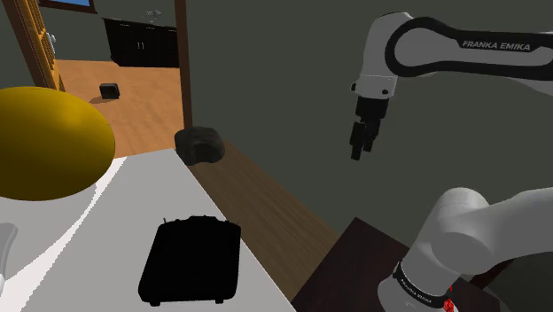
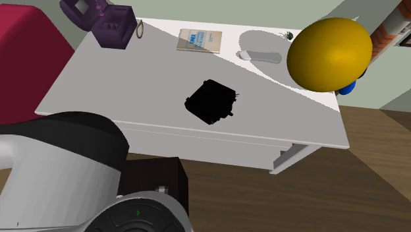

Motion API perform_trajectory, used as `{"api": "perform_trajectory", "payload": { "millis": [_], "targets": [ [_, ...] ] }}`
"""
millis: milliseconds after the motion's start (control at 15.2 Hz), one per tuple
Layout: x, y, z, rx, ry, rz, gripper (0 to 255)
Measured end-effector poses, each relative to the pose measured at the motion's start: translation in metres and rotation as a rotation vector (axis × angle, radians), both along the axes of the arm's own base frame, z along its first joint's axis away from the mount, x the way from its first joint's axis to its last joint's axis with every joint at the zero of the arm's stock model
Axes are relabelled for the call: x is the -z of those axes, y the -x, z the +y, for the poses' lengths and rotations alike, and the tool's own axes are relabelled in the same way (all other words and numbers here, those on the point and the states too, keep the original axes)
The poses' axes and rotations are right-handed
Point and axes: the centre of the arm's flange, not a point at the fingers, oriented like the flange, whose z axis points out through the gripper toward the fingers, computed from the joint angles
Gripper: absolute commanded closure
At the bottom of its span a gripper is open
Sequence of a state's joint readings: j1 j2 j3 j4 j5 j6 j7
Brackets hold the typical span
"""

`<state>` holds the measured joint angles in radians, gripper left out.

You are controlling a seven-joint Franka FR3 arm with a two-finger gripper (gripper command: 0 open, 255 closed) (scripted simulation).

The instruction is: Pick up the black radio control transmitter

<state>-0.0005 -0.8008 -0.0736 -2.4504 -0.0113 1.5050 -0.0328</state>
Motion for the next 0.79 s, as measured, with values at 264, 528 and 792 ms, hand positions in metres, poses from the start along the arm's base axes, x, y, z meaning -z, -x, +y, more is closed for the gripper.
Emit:
{"api": "perform_trajectory", "payload": {
  "millis": [264,528,792],
  "targets": [
    [0.020,-0.018,0.005,-0.036,-0.066,0.010,0],
    [0.052,-0.048,0.020,-0.104,-0.191,0.027,0],
    [0.084,-0.077,0.042,-0.172,-0.319,0.044,0]
  ]
}}
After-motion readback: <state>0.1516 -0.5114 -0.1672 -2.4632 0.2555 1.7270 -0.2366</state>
